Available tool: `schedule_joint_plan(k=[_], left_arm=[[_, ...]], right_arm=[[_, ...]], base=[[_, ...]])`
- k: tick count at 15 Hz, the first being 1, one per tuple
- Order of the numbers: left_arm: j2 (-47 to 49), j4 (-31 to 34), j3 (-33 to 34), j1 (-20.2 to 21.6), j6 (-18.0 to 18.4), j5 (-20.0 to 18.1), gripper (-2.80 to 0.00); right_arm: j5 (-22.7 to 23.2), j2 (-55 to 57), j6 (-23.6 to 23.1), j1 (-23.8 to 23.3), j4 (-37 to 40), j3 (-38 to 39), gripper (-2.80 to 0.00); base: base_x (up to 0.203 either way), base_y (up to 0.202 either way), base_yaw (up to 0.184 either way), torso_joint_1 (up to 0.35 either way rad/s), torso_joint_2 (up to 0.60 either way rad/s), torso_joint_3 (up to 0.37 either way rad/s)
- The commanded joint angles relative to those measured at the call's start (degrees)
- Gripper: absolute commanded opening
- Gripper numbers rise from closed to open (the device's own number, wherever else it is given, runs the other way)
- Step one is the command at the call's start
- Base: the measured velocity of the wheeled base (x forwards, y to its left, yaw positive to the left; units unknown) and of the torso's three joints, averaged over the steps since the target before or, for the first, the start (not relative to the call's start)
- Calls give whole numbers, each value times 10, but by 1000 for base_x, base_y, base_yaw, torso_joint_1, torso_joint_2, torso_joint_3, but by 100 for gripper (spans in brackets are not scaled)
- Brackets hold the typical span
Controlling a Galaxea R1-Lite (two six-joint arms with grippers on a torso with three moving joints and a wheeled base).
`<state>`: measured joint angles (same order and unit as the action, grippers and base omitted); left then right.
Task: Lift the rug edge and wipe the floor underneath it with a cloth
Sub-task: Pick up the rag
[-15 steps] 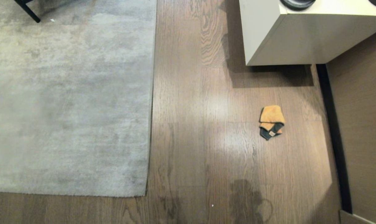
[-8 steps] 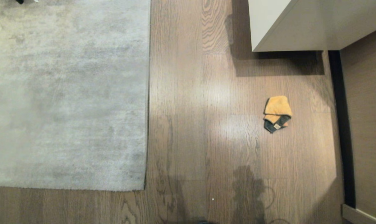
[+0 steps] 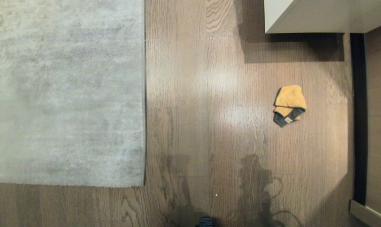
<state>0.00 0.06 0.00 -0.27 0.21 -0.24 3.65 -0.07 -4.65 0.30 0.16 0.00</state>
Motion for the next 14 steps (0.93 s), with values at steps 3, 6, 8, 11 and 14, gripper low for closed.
schedule_joint_plan(k=[3, 6, 8, 11, 14], left_arm=[[0, 0, 0, 0, -1, 0, -280], [0, 0, 0, 0, -1, 0, -280], [0, 0, 0, 0, 0, 0, -280], [0, 0, 0, 0, 0, 0, -280], [0, 0, 0, 0, 1, 0, -280]], right_arm=[[0, 1, 0, 0, 0, 0, -280], [0, 1, 0, 0, 0, 0, -280], [0, 1, 0, 0, 0, 0, -280], [0, 1, 0, 0, 0, 0, -280], [0, 1, 0, 0, 0, 0, -280]], base=[[0, 0, 0, 1, 1, -197], [0, 0, 0, 2, 2, -196], [0, 0, 0, -1, 8, -195], [0, 0, 0, 2, 4, -195], [0, 0, 0, -1, 2, -198]])
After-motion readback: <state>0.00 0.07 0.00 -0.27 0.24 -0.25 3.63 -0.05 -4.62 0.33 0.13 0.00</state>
